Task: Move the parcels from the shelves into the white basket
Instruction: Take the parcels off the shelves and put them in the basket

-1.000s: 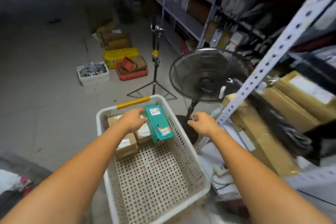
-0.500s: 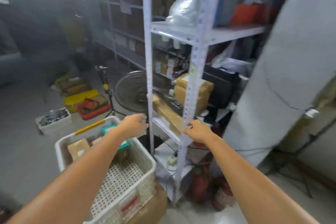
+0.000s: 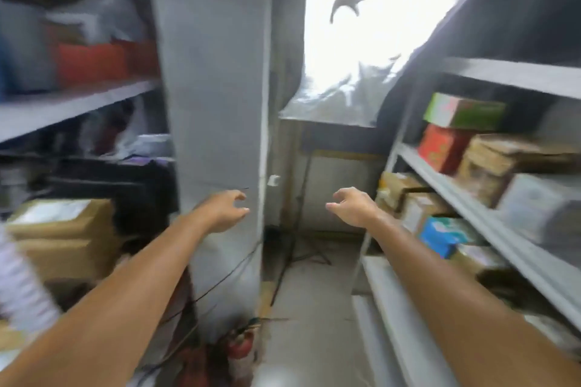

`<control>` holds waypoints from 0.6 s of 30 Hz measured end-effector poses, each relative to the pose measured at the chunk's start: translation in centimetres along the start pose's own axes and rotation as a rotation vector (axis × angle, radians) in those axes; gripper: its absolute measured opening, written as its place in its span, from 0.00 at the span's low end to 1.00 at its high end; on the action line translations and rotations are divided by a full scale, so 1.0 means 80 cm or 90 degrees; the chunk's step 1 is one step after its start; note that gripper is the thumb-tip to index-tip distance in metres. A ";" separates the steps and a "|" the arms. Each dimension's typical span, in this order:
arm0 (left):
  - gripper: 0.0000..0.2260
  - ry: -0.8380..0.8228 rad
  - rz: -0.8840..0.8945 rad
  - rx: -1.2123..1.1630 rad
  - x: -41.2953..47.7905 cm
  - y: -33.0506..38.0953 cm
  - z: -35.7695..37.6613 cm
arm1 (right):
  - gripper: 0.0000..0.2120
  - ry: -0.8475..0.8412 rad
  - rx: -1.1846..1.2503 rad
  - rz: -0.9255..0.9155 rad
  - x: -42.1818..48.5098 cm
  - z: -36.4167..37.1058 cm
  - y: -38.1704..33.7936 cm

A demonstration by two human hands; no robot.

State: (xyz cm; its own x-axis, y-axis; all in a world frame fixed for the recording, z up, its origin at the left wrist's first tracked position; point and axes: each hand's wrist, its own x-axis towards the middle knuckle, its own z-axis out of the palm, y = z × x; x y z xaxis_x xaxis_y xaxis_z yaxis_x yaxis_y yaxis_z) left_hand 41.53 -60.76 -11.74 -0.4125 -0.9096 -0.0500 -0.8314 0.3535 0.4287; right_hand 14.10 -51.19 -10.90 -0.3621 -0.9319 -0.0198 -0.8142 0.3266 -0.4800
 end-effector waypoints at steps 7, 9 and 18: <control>0.19 -0.074 0.251 -0.021 0.125 0.182 0.066 | 0.13 0.171 -0.013 0.213 -0.041 -0.110 0.135; 0.18 -0.101 0.309 -0.026 0.138 0.233 0.088 | 0.15 0.209 0.010 0.291 -0.062 -0.134 0.172; 0.17 -0.168 0.470 -0.061 0.158 0.448 0.181 | 0.19 0.377 0.047 0.435 -0.120 -0.217 0.326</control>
State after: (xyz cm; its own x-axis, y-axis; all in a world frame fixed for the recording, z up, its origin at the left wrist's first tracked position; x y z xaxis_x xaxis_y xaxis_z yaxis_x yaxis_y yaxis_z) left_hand 1.11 -56.42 -10.08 -0.9299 -0.3610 0.0699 -0.2779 0.8145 0.5094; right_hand -11.56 -30.94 -7.97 -0.9463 -0.2986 0.1242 -0.3130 0.7488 -0.5842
